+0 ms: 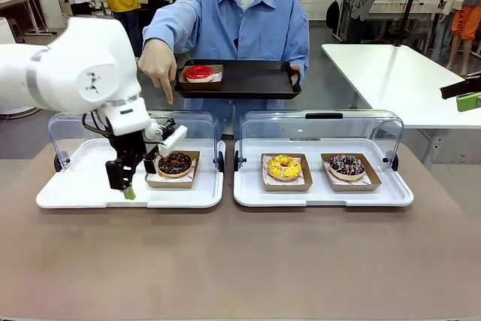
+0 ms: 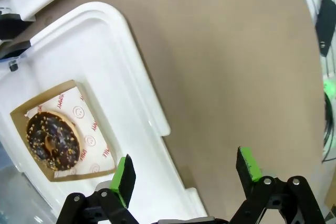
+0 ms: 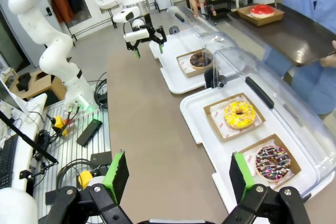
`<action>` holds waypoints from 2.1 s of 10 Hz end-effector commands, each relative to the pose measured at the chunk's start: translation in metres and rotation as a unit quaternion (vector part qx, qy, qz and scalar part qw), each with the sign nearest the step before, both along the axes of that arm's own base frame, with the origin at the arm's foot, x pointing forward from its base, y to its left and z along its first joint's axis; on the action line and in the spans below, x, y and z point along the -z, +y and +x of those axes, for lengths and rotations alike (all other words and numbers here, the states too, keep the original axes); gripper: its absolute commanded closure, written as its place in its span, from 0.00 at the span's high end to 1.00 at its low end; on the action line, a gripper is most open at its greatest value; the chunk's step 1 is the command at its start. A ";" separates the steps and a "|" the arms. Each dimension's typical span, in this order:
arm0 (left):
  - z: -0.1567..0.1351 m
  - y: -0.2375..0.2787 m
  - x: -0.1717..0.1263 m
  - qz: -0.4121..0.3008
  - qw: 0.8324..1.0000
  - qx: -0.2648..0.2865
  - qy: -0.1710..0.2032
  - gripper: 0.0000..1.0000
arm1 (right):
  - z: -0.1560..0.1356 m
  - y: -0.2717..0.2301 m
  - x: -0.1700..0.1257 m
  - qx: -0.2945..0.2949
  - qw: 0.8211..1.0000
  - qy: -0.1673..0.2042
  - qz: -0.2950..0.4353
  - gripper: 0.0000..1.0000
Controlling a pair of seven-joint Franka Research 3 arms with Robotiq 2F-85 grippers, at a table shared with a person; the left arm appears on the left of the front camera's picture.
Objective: Provide the desired donut to the person.
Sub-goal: Pick up and lift the Paper togo box containing the Donut pointed at by the person.
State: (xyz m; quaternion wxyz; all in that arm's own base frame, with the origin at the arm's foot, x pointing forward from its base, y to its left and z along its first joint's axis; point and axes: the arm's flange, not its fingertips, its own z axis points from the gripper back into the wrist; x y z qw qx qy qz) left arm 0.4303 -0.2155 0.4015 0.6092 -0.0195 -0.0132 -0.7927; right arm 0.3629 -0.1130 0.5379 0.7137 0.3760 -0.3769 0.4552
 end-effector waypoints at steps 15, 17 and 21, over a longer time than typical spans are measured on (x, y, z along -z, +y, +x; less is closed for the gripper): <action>0.021 0.010 0.015 -0.016 0.999 -0.021 -0.023 1.00 | 0.000 0.000 0.000 -0.002 1.000 -0.007 0.009 1.00; 0.031 0.012 0.026 -0.012 0.999 -0.045 -0.022 1.00 | 0.000 0.000 0.000 -0.002 1.000 -0.007 0.009 1.00; 0.049 0.001 0.046 -0.006 0.998 -0.057 -0.022 1.00 | 0.000 0.000 0.000 -0.002 1.000 -0.007 0.009 1.00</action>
